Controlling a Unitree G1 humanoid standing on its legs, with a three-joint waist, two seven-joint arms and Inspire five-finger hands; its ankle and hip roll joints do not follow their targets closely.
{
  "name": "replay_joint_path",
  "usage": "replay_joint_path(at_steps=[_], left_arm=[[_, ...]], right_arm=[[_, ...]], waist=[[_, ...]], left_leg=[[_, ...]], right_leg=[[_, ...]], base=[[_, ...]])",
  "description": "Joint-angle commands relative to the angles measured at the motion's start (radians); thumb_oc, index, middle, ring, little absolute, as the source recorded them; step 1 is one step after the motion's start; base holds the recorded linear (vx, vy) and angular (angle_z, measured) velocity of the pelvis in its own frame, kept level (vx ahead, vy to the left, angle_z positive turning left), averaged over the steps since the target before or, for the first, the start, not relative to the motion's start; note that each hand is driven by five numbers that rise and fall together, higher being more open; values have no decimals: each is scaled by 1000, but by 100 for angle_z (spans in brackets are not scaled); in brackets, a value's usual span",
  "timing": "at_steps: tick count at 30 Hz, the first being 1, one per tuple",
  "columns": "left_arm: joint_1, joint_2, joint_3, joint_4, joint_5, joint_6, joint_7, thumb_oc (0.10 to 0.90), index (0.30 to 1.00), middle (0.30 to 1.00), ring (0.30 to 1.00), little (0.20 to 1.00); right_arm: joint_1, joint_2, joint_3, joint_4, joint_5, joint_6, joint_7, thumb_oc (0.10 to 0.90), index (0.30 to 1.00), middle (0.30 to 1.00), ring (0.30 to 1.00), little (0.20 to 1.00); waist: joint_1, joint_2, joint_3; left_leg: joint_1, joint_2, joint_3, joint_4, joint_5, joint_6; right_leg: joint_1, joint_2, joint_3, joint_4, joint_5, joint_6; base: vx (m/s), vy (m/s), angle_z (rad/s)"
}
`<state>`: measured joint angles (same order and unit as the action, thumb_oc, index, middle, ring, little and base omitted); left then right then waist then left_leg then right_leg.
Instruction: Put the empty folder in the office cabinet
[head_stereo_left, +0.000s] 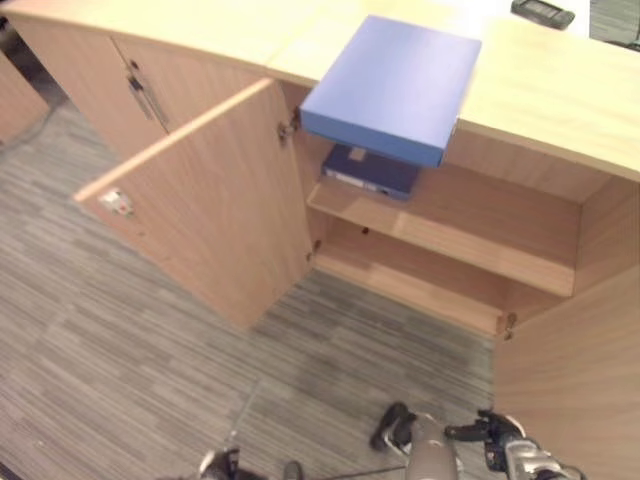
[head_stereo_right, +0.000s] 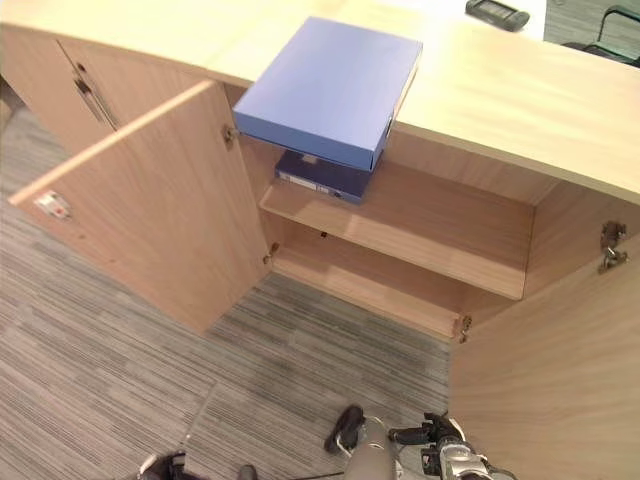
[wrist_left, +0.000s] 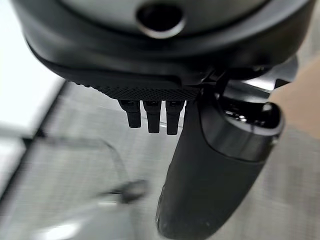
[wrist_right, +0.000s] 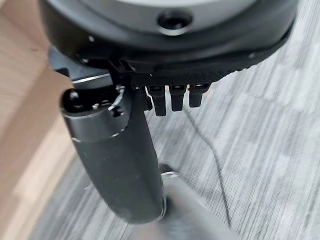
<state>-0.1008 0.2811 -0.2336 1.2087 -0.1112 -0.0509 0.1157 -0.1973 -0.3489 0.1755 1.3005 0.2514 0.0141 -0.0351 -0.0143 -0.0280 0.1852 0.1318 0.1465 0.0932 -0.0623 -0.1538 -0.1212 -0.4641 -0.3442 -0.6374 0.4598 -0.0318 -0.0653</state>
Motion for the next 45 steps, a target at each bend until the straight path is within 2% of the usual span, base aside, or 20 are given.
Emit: replay_joint_path(at_steps=[1,2,3,4,5,6,7,8,9,10,12,13,15,16,17,18,19,23,37,45], left_arm=[[-6,-11,23,-20,21,-32,2,800,900,900,900,900],[4,-8,41,-15,11,-30,-4,800,900,900,900,900],[4,-8,42,-15,11,-30,-4,800,900,900,900,900],[11,-7,52,-11,7,-31,-6,800,900,900,900,900],[29,-3,60,-30,9,-31,-13,800,900,900,900,900],[31,-2,60,-32,9,-30,-14,800,900,900,900,900],[45,3,66,-70,-5,-32,-23,800,900,900,900,900],[52,4,66,-84,-15,-34,-29,800,900,900,900,900],[53,6,66,-86,-16,-33,-30,800,900,900,900,900],[69,6,64,-133,-43,-39,-42,800,900,900,900,900],[107,18,64,-217,-69,-36,-63,800,900,900,900,900],[125,30,66,-254,-86,-38,-72,800,900,900,900,900],[167,59,61,-362,-118,-32,-104,800,900,900,900,900],[168,59,61,-363,-117,-32,-104,800,900,900,900,900],[184,63,62,-409,-111,-31,-121,800,900,900,900,900],[184,63,62,-410,-111,-30,-121,800,900,900,900,900],[196,70,60,-429,-102,-29,-130,800,900,900,900,900],[208,85,60,-447,-81,-18,-149,800,900,900,900,900],[209,71,97,-368,-58,-14,-109,800,900,900,900,900],[239,81,114,-488,-106,-10,-113,800,900,900,900,900]], right_arm=[[15,1,13,11,-20,1,1,800,900,900,900,900],[27,7,29,33,-47,6,9,800,900,900,900,900],[27,8,29,33,-47,5,9,800,900,900,900,900],[36,13,35,45,-55,7,13,800,900,900,900,900],[49,14,40,59,-63,9,19,800,900,900,900,900],[50,14,41,59,-63,9,19,800,900,900,900,900],[51,7,35,58,-60,8,19,800,900,900,900,900],[52,3,31,57,-56,8,19,800,900,900,900,900],[52,4,30,57,-56,8,19,800,900,900,900,900],[51,2,32,48,-51,6,21,800,900,900,900,900],[54,2,41,33,-55,4,24,800,900,900,900,900],[50,1,49,24,-58,0,22,800,900,900,900,900],[51,9,78,17,-86,-5,29,800,900,900,900,900],[52,9,78,17,-86,-5,29,800,900,900,900,900],[67,12,72,12,-98,-7,38,800,900,900,900,900],[68,12,72,12,-98,-6,38,800,900,900,900,900],[89,12,63,13,-103,-4,43,800,900,900,900,900],[123,25,58,42,-135,7,53,800,900,900,900,900],[137,71,83,7,-120,3,52,800,900,900,900,900],[145,71,92,-4,-125,4,59,800,900,900,900,900]], waist=[[12,31,43],[19,32,38],[18,33,38],[22,31,35],[34,25,33],[34,26,34],[57,14,41],[75,-1,50],[75,0,48],[92,-17,60],[115,-41,65],[129,-47,67],[172,-32,64],[172,-32,64],[164,-17,42],[164,-16,43],[153,-16,17],[150,-14,-12],[160,-48,-36],[170,-51,-32]], left_leg=[[94,-41,-20,-6,-55,85],[63,-24,-18,100,16,76],[61,-21,-19,103,15,74],[48,-14,-14,158,57,66],[9,-20,-13,293,143,58],[8,-16,-14,298,142,55],[-66,-64,-55,467,164,57],[-145,-122,-88,540,128,67],[-154,-119,-89,554,121,67],[-260,-150,-87,603,57,93],[-334,-141,-80,558,-26,119],[-366,-149,-109,522,-15,114],[-349,-142,-284,235,153,67],[-346,-142,-284,231,156,66],[-306,-133,-314,134,182,71],[-305,-133,-314,132,183,71],[-273,-142,-331,95,194,69],[-205,-136,-322,3,219,77],[-154,-152,-306,-25,195,107],[-149,-149,-321,-25,195,103]], right_leg=[[29,-43,103,22,36,205],[82,3,107,-19,1,175],[86,7,104,-24,2,172],[130,41,102,-62,-12,155],[209,103,104,-136,-43,116],[213,108,102,-143,-43,113],[276,154,118,-203,-60,83],[309,160,135,-231,-60,80],[306,163,134,-231,-60,78],[351,161,149,-254,-57,83],[387,159,190,-281,-56,94],[405,167,211,-293,-52,98],[444,212,280,-306,-51,104],[444,212,280,-306,-51,103],[440,224,289,-316,-32,105],[441,225,289,-317,-32,105],[449,227,302,-347,-17,109],[476,240,325,-392,-2,121],[499,224,340,-445,37,154],[512,226,326,-449,33,152]], base=[[177,-219,-45],[113,-179,-50],[169,-278,-29],[196,-315,-38],[194,-317,-25],[272,-371,-53],[204,-242,-48],[202,-229,-65],[154,-132,-89],[126,-56,-75],[175,4,-49],[226,98,-67],[213,102,-118],[74,143,-172],[0,105,-150],[81,205,-111],[81,97,-51],[119,124,-19],[25,46,-5],[-4,-36,1]])
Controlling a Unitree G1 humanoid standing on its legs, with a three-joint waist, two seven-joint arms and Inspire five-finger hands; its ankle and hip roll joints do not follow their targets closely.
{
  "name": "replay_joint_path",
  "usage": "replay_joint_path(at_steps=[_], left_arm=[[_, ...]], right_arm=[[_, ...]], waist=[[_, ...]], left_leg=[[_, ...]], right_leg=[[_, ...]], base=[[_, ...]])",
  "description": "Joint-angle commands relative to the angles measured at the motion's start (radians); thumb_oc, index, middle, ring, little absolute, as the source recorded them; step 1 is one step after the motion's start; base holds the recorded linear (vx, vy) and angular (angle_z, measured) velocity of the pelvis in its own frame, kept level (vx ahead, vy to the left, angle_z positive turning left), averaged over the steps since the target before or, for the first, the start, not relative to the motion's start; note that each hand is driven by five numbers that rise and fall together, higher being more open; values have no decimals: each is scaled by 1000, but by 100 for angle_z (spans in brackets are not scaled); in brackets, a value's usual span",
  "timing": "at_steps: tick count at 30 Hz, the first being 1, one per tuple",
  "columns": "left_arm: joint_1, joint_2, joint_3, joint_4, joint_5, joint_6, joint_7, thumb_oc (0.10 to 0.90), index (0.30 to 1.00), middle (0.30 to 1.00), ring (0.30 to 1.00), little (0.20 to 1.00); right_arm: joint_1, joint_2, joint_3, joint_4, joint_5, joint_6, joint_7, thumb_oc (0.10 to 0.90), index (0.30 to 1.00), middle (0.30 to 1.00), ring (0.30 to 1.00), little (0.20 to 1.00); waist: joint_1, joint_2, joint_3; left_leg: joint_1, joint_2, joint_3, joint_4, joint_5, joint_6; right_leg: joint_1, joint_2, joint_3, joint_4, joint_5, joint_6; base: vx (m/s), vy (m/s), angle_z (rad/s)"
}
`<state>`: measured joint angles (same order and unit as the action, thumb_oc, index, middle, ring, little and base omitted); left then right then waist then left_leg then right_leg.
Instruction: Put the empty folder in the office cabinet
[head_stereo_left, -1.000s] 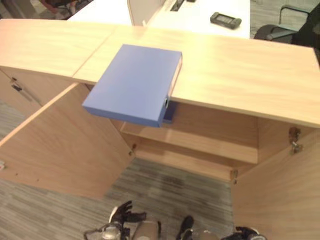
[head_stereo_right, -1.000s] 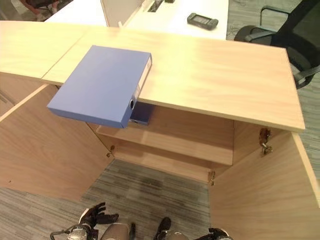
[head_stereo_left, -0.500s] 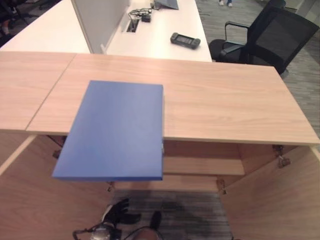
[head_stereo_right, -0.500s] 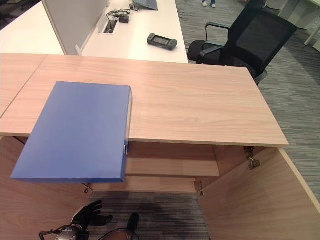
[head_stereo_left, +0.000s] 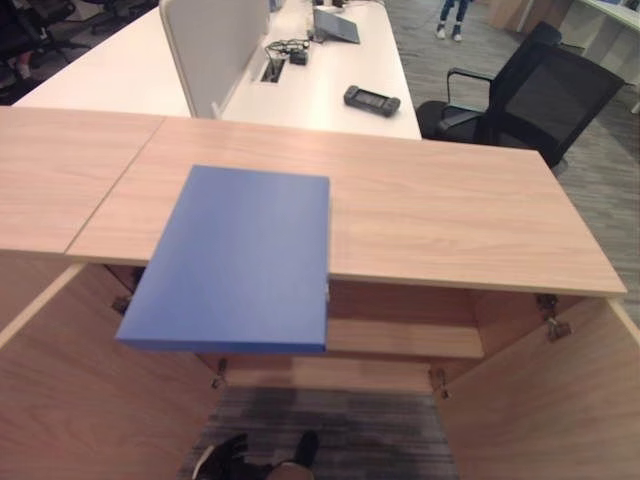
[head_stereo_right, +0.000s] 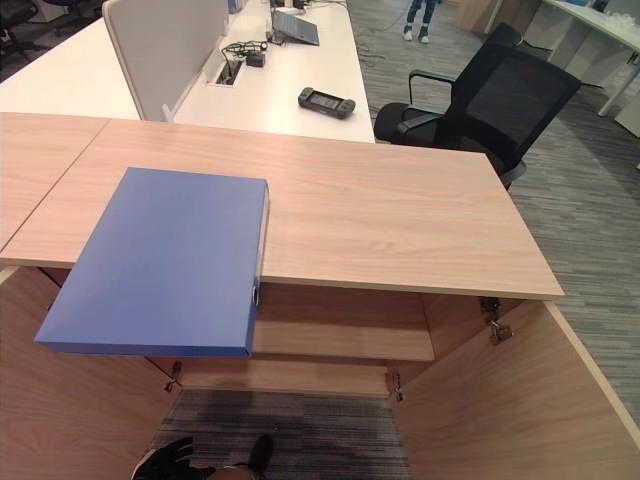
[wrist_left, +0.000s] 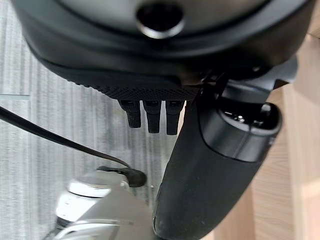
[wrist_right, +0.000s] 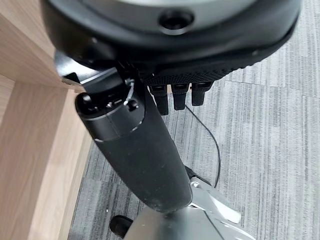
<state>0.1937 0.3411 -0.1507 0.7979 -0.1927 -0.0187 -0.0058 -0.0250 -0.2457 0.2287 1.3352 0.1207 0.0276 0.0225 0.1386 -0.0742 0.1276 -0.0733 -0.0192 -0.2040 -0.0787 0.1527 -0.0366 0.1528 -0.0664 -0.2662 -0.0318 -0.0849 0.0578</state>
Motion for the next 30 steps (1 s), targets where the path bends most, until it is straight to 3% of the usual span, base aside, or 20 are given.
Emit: replay_joint_path(at_steps=[1,9,10,12,14,15,17,19,21,22,25,27,28,29,30], left_arm=[[-50,18,39,-87,-44,-37,9,800,900,900,900,900],[-57,21,36,-124,-79,-25,14,800,900,900,900,900],[-103,21,15,-121,-81,-18,22,800,900,900,900,900],[-112,12,17,-132,-82,-16,21,800,900,900,900,900],[-110,8,17,-137,-84,-13,16,800,900,900,900,900],[-100,2,17,-145,-92,-9,5,800,900,900,900,900],[-88,-5,13,-150,-93,-6,-8,800,900,900,900,900],[-84,-17,7,-144,-102,-5,-14,800,900,900,900,900],[-76,-30,5,-143,-108,0,-17,800,900,900,900,900],[-76,-30,5,-144,-108,0,-17,800,900,900,900,900],[-72,-22,-4,-184,-116,1,-21,800,900,900,900,900],[-54,-14,12,-219,-102,1,-16,800,900,900,900,900],[-51,-7,16,-227,-89,0,-12,800,900,900,900,900],[-50,-7,17,-227,-89,0,-12,800,900,900,900,900],[-50,-3,25,-235,-77,-2,-5,800,900,900,900,900]], right_arm=[[-30,-32,41,-39,2,-7,4,800,900,900,900,900],[-59,-47,55,-48,-8,1,-1,800,900,900,900,900],[-87,-69,50,-61,3,3,-20,800,900,900,900,900],[-95,-79,36,-62,15,5,-28,800,900,900,900,900],[-93,-81,31,-63,22,5,-28,800,900,900,900,900],[-87,-86,24,-64,24,8,-25,800,900,900,900,900],[-75,-92,18,-63,18,11,-22,800,900,900,900,900],[-70,-101,7,-60,13,13,-22,800,900,900,900,900],[-50,-105,-9,-56,9,15,-19,800,900,900,900,900],[-50,-105,-9,-56,9,15,-19,800,900,900,900,900],[-39,-99,-39,-54,21,17,-24,800,900,900,900,900],[-40,-87,-44,-57,24,20,-22,800,900,900,900,900],[-39,-79,-46,-60,25,21,-22,800,900,900,900,900],[-39,-79,-44,-59,25,21,-22,800,900,900,900,900],[-38,-69,-42,-68,27,19,-24,800,900,900,900,900]], waist=[[23,-2,29],[47,12,87],[43,11,132],[37,7,140],[35,4,136],[27,7,122],[12,21,106],[-14,36,96],[-40,62,73],[-40,62,73],[-71,66,68],[-75,68,84],[-77,55,96],[-74,63,93],[-73,48,108]], left_leg=[[55,19,-34,-9,-108,15],[-5,31,-71,69,-104,-9],[-94,16,-22,213,-151,-20],[-105,-9,52,323,-225,3],[-99,-30,68,368,-265,20],[-59,-58,96,418,-333,49],[2,-73,117,425,-381,67],[63,-94,119,396,-370,75],[148,-67,121,325,-418,74],[148,-67,121,325,-418,74],[174,-47,123,179,-371,77],[221,-75,98,56,-317,96],[216,-98,97,27,-270,104],[229,-85,94,20,-283,101],[204,-111,96,-9,-230,102]], right_leg=[[-103,-49,-50,46,80,26],[-117,-39,-82,96,43,-4],[-148,-55,-112,134,25,-11],[-174,-64,-118,147,32,-15],[-181,-63,-112,145,39,-15],[-190,-57,-101,143,49,-12],[-201,-54,-97,150,56,-9],[-228,-66,-113,155,85,-13],[-243,-52,-117,154,86,5],[-243,-52,-117,154,86,5],[-282,-86,-148,133,159,43],[-316,-107,-124,123,239,83],[-329,-127,-127,102,283,84],[-323,-113,-118,108,266,94],[-340,-131,-133,64,314,97]], base=[[-7,-59,6],[-78,-126,24],[-266,-127,44],[-236,-70,80],[-100,6,24],[-123,44,-13],[-112,116,6],[-200,174,-4],[-126,123,14],[-153,109,21],[-334,234,14],[-401,318,21],[-215,155,6],[-397,204,2],[-223,114,0]])
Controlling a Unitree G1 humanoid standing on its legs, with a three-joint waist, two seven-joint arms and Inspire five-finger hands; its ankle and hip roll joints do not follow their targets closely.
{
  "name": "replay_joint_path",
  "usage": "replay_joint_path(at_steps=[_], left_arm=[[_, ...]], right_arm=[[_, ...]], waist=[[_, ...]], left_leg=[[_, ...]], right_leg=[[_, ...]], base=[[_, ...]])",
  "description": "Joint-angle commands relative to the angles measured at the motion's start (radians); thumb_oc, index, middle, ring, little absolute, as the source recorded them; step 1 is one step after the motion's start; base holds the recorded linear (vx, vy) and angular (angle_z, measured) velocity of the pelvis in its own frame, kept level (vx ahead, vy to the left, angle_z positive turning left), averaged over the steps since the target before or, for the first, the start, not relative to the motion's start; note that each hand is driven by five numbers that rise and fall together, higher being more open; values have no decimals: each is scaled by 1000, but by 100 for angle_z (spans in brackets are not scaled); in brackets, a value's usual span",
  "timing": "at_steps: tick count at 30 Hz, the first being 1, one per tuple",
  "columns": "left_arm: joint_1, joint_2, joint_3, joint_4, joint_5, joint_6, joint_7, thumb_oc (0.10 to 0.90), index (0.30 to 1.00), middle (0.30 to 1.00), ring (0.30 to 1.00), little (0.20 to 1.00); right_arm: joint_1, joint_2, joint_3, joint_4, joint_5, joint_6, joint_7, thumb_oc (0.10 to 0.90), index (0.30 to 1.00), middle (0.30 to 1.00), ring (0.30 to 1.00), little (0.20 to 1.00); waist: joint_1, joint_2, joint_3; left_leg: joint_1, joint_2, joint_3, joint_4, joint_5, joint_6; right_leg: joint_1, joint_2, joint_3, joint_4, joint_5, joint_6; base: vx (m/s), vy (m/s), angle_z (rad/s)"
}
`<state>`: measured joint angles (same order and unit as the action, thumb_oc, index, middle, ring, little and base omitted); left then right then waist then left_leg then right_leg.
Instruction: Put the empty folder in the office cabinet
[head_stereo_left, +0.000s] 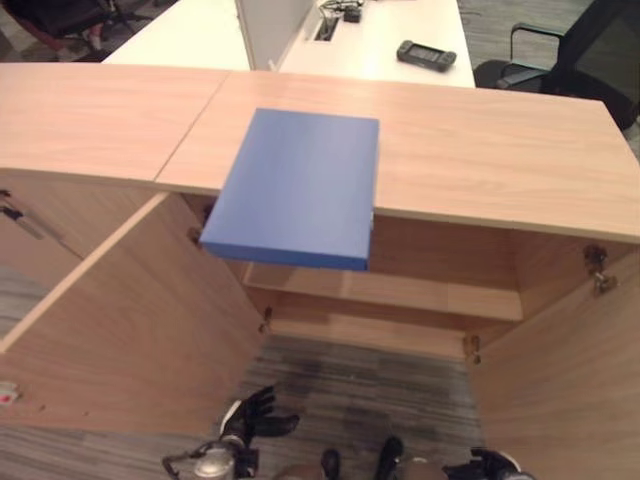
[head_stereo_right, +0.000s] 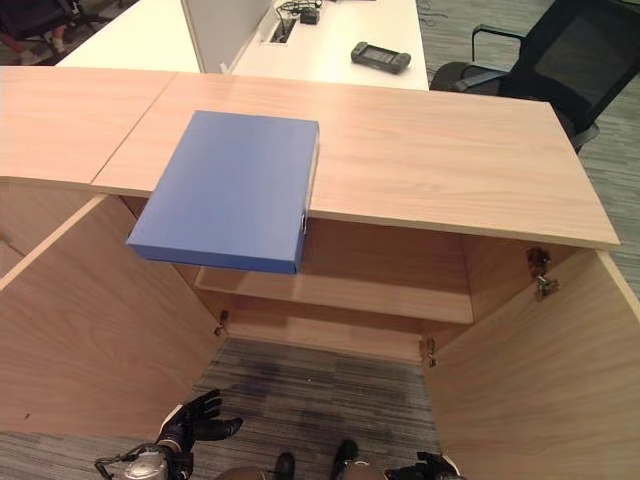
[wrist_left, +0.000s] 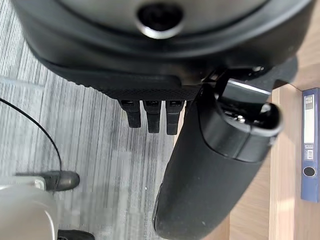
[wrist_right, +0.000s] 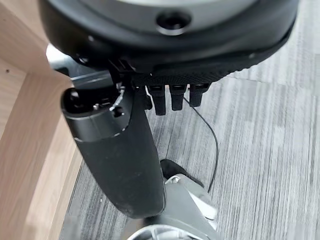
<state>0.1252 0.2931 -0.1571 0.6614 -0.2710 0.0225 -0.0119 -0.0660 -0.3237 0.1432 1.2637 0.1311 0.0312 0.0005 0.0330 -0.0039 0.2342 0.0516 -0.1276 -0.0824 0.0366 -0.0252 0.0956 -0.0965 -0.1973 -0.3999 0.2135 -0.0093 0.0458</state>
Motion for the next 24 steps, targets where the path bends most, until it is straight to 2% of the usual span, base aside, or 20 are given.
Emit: replay_joint_path(at_steps=[1,3,4,5,6,7,8,9,11,12,13,14,15,16,17,18,20,23,24], left_arm=[[19,45,31,-98,2,-43,1,800,900,900,900,900],[21,42,49,-103,16,-42,12,800,900,900,900,900],[43,60,82,-157,46,-40,19,800,900,900,900,900],[43,60,83,-157,46,-39,19,800,900,900,900,900],[62,70,105,-209,56,-45,23,800,900,900,900,900],[72,77,120,-250,68,-48,29,800,900,900,900,900],[75,77,121,-253,69,-46,29,800,900,900,900,900],[113,92,173,-366,99,-55,43,800,900,900,900,900],[160,107,243,-496,156,-80,71,800,900,900,900,900],[190,109,277,-562,179,-88,86,800,900,900,900,900],[217,104,339,-637,211,-113,129,800,900,900,900,900],[243,94,377,-691,220,-120,140,800,900,900,900,900],[248,94,380,-696,220,-117,138,800,900,900,900,900],[270,83,413,-744,230,-123,146,800,900,900,900,900],[286,58,454,-812,242,-153,187,800,900,900,900,900],[289,57,456,-816,243,-151,186,800,900,900,900,900],[258,58,509,-894,295,-180,263,800,900,900,900,900],[218,81,527,-928,368,-190,327,800,900,900,900,900],[164,123,523,-934,460,-180,378,800,900,900,900,900]], right_arm=[[3,9,44,3,16,15,-2,800,900,900,900,900],[-5,25,41,-5,24,13,-8,800,900,900,900,900],[-13,51,25,2,27,18,-11,800,900,900,900,900],[-13,51,25,2,27,18,-11,800,900,900,900,900],[-8,59,24,11,27,18,-15,800,900,900,900,900],[-6,63,21,13,25,17,-15,800,900,900,900,900],[-5,63,21,13,25,16,-15,800,900,900,900,900],[0,67,7,16,18,17,-14,800,900,900,900,900],[4,68,-17,25,11,14,-19,800,900,900,900,900],[7,70,-26,31,10,14,-20,800,900,900,900,900],[18,78,-26,38,8,11,-15,800,900,900,900,900],[21,88,-22,37,1,11,-10,800,900,900,900,900],[22,89,-20,37,1,11,-10,800,900,900,900,900],[24,98,-14,36,-4,12,-7,800,900,900,900,900],[25,106,1,40,-4,9,-7,800,900,900,900,900],[26,106,3,40,-4,8,-7,800,900,900,900,900],[22,121,26,25,9,-2,-9,800,900,900,900,900],[13,136,49,19,16,-10,-17,800,900,900,900,900],[15,148,76,22,8,-11,-21,800,900,900,900,900]], waist=[[33,-22,2],[42,-34,10],[47,-55,27],[47,-55,27],[64,-32,25],[77,-25,23],[77,-23,24],[101,-11,15],[133,-2,-7],[146,-6,-19],[177,-37,-39],[198,-58,-48],[197,-59,-49],[210,-74,-62],[223,-88,-70],[221,-87,-72],[224,-95,-70],[226,-102,-68],[225,-110,-72]], left_leg=[[80,-3,-25,-124,-52,-30],[64,-20,-18,-124,-43,-30],[47,-30,1,-124,-10,-24],[47,-30,1,-124,-10,-24],[43,1,10,-124,-17,-31],[35,14,22,-124,-13,-33],[38,15,22,-124,-15,-33],[24,36,38,-124,-16,-31],[9,49,46,-124,-21,-26],[3,48,49,-124,-21,-20],[-17,42,64,-124,0,-18],[-21,40,76,-124,-2,-23],[-19,41,76,-124,-3,-24],[-15,46,71,-124,-27,-33],[-21,50,72,-124,-9,-39],[-22,52,71,-124,-9,-41],[-16,67,70,-124,-4,-53],[-17,79,71,-124,-2,-67],[-17,90,70,-124,-2,-78]], right_leg=[[-90,1,1,-184,240,109],[-97,5,-20,-224,266,119],[-114,-4,-41,-235,353,175],[-114,-4,-41,-234,352,175],[-83,-15,-52,-223,290,180],[-60,-38,-73,-208,264,173],[-59,-37,-72,-204,260,173],[-16,-99,-72,-146,226,167],[44,-170,-45,-77,220,171],[62,-204,-20,-26,235,181],[129,-210,-18,-34,245,168],[160,-191,-39,-65,226,171],[163,-190,-39,-69,227,171],[187,-166,-58,-97,180,189],[178,-114,-83,-164,152,178],[179,-112,-84,-167,153,177],[163,-69,-67,-194,135,162],[168,-50,-67,-211,117,153],[175,-39,-67,-222,103,145]], base=[[-476,216,-9],[-329,155,-15],[-275,131,-23],[-357,151,-26],[-138,25,-10],[-134,23,-14],[-141,17,-42],[-110,17,-46],[-97,15,-5],[-76,-48,-2],[-35,-79,-19],[-24,-89,-11],[109,-106,-28],[47,-176,-43],[46,-180,-78],[-43,-190,-59],[0,-155,1],[-3,-119,3],[12,-90,-15]])
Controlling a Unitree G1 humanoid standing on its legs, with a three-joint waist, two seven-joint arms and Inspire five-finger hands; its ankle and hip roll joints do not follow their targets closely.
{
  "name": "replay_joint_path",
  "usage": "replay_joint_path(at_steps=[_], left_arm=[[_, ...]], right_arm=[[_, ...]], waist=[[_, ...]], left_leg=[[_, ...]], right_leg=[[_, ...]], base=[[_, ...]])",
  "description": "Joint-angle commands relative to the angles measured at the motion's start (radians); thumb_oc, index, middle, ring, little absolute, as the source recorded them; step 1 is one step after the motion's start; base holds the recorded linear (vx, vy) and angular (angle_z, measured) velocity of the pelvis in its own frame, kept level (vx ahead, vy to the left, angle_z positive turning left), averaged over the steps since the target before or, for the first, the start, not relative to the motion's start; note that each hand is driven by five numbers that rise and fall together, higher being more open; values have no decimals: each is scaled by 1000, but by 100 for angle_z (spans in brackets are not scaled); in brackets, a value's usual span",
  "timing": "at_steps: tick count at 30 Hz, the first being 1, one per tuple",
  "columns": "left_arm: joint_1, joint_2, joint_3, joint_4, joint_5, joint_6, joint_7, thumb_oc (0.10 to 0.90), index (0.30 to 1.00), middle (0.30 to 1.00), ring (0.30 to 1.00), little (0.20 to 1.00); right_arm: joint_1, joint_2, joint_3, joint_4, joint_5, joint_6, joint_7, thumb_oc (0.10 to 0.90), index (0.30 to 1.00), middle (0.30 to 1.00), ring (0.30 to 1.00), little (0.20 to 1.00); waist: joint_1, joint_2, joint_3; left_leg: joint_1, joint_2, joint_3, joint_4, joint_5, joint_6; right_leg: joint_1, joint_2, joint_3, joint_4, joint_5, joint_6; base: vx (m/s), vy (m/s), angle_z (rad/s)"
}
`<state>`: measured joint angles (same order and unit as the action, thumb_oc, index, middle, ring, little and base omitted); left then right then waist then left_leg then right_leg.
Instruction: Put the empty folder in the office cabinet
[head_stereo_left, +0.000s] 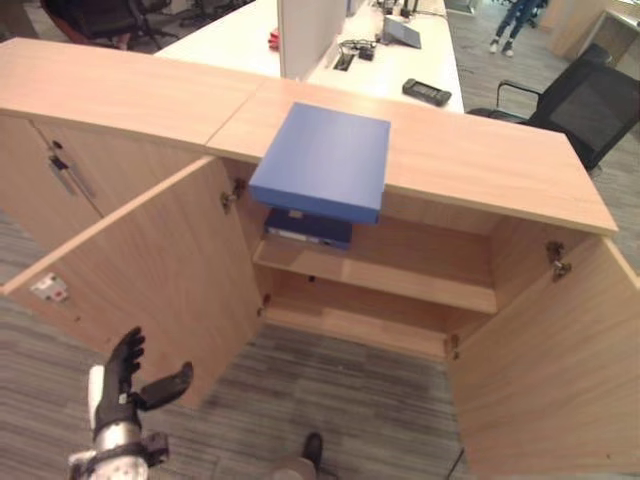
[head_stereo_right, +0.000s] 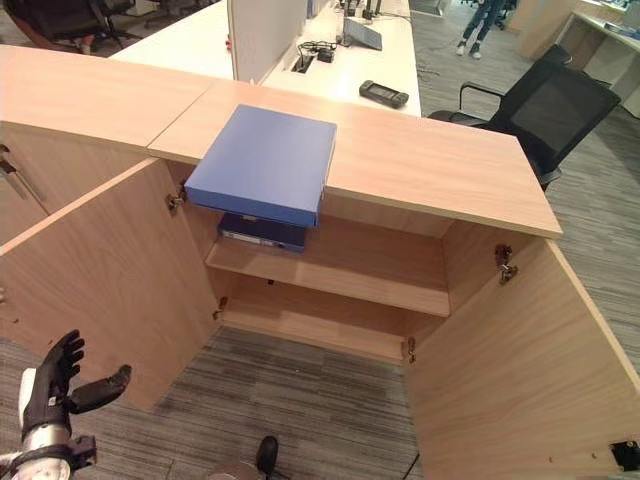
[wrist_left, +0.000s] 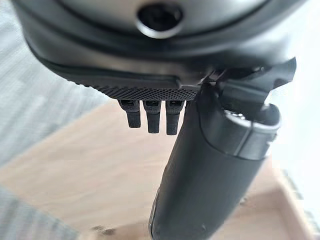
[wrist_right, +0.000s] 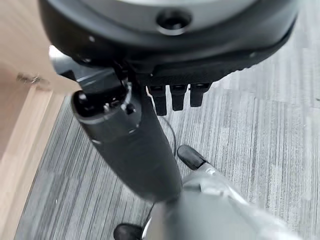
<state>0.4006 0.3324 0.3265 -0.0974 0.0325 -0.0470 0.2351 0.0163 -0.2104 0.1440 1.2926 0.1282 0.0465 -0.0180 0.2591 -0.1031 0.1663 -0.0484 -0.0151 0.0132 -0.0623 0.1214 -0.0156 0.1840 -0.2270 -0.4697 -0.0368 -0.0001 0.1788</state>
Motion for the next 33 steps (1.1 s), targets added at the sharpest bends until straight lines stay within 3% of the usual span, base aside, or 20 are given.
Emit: replay_joint_path(at_steps=[1,7,14,19,25,33], left_arm=[[-113,84,39,-174,158,-111,132,800,900,900,900,900],[-314,274,-102,-191,392,-119,173,800,900,900,900,900],[-447,389,-222,-218,575,-126,198,800,900,900,900,900],[-649,481,-395,-218,703,-131,183,800,900,900,900,900],[-817,517,-536,-165,737,-124,159,800,900,900,900,900],[-844,482,-576,-118,726,-113,120,800,900,900,900,900]], right_arm=[[-68,36,75,-7,11,-27,-2,800,900,900,900,900],[-96,52,124,52,-44,-19,-16,800,900,900,900,900],[-97,53,159,63,-75,-24,-22,800,900,900,900,900],[-96,46,191,77,-99,-31,-25,800,900,900,900,900],[-89,29,203,86,-114,-31,-25,800,900,900,900,900],[-77,18,190,98,-120,-22,-21,800,900,900,900,900]], waist=[[-1,-11,-4],[-32,-2,-44],[-73,16,-77],[-119,34,-108],[-158,50,-129],[-178,55,-144]], left_leg=[[83,-22,-25,-25,-149,33],[109,-4,-16,-25,-162,11],[139,4,2,-25,-179,7],[163,8,16,-25,-190,6],[183,10,29,-25,-197,6],[194,5,36,-25,-196,7]], right_leg=[[-105,-9,3,28,94,11],[-71,8,-3,11,73,-1],[-48,21,9,-5,63,-10],[-28,33,31,-22,57,-17],[-17,41,50,-30,54,-22],[-7,43,58,-45,60,-26]], base=[[21,-123,-6],[48,-60,-7],[51,-8,-5],[38,8,-12],[23,20,-12],[4,6,-4]])
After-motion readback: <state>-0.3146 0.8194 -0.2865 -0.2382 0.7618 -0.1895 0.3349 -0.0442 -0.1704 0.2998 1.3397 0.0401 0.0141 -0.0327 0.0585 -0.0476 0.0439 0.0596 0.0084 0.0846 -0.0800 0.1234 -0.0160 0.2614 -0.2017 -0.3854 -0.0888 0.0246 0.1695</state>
